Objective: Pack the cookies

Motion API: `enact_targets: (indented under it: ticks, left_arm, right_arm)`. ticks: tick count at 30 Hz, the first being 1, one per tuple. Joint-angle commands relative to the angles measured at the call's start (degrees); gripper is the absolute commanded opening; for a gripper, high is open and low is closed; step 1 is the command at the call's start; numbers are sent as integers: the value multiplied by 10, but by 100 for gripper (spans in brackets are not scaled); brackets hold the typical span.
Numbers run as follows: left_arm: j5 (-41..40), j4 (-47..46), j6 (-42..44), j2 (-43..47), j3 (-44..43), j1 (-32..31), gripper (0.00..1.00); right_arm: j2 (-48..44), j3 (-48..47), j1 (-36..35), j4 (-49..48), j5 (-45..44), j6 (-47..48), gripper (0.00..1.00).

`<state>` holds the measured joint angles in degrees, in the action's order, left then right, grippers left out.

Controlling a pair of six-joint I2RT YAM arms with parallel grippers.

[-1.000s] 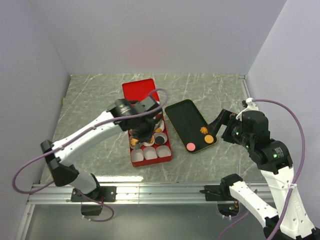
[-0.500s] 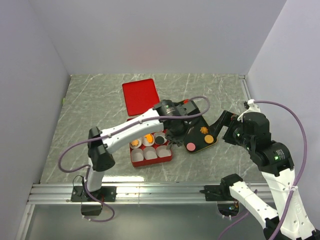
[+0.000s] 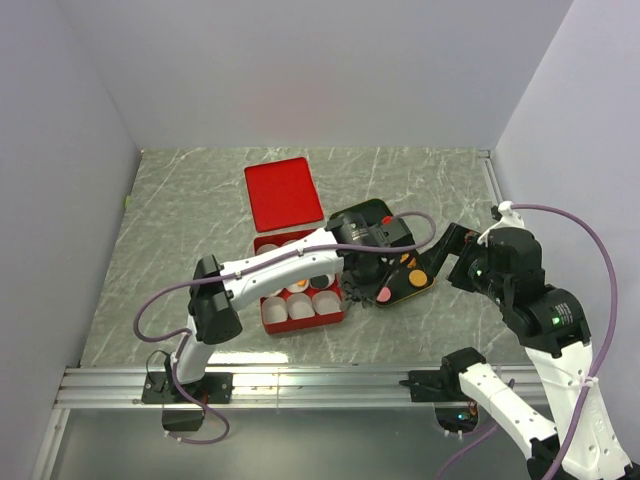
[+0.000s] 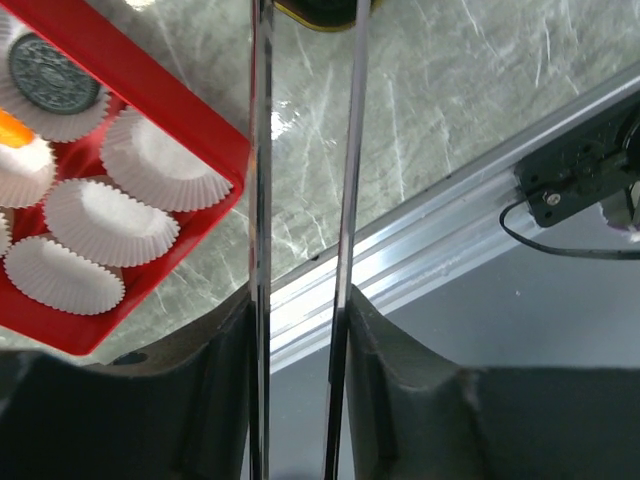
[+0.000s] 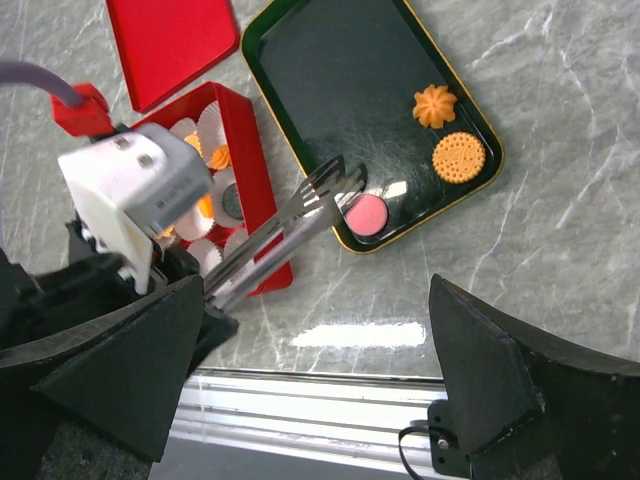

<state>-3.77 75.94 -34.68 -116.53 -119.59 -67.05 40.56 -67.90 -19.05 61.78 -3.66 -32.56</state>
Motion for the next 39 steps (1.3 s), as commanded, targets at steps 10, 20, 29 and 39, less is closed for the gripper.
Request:
enact_targets:
  ticks: [10,20,29,39]
  left_arm:
    - [-1,1,17,-25,11,-21,46]
    - [-22,5,12,-48,20,-41,45]
    - [-44,19,12,-64,-3,-47,51]
    - [-55,22,11,-65,1,-47,50]
  right_arm:
    - [-21,9,0,2,-15,-8,100]
    - [-21,15,0,1,-14,-5,100]
    - [-22,17,0,2,-15,-1,100]
    - [-20,21,0,-3,-13,-1,100]
